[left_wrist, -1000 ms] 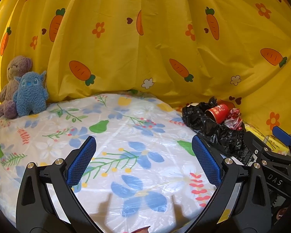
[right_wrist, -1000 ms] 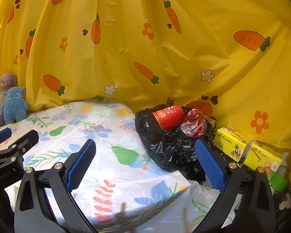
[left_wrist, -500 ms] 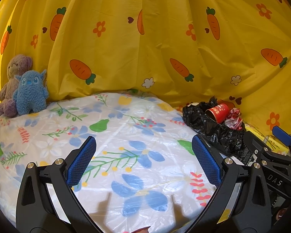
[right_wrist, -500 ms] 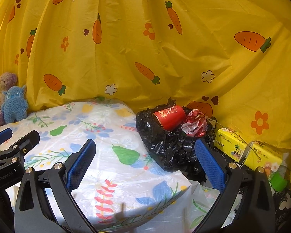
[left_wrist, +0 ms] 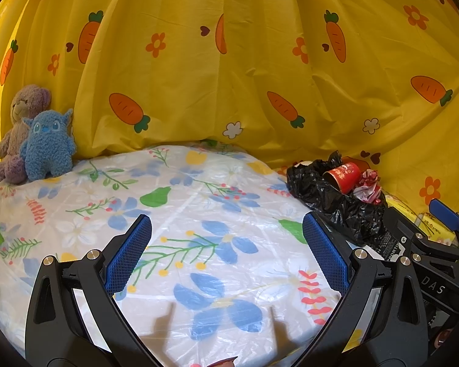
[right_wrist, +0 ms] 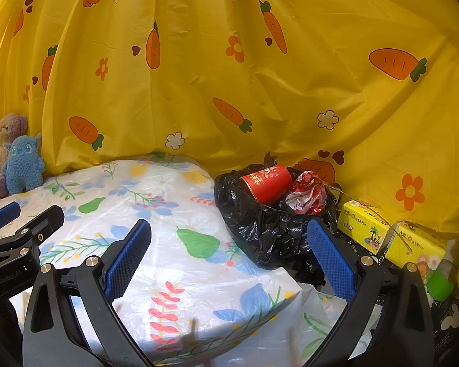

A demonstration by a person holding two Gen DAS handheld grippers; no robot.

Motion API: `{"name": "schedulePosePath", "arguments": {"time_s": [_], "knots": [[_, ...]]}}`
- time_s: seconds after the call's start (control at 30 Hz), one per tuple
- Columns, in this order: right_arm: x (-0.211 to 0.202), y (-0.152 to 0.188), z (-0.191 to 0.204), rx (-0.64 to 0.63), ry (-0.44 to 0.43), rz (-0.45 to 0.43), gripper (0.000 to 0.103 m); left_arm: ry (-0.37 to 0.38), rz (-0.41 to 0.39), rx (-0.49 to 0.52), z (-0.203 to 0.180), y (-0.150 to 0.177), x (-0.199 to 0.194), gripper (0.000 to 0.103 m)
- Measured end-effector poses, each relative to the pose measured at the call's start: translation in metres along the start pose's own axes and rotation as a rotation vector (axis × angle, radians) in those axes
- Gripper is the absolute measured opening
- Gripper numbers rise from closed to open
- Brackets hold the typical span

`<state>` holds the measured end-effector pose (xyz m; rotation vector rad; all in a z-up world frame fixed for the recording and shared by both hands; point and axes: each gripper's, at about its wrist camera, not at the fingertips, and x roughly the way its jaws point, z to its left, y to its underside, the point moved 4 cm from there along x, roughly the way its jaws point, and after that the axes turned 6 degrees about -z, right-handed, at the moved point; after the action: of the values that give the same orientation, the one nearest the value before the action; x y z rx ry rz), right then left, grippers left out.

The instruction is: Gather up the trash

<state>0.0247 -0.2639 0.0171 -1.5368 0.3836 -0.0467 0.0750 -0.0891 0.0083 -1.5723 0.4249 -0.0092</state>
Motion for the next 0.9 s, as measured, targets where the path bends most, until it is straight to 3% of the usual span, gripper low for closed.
{"name": "schedulePosePath", "arguments": {"time_s": [0.9], "knots": [[-0.0007, 0.0014, -0.0001, 0.000, 0.001, -0.002, 0.098, 0.001, 0.001, 0.000, -0.0032, 0.0017, 0.0000, 0.097]]}}
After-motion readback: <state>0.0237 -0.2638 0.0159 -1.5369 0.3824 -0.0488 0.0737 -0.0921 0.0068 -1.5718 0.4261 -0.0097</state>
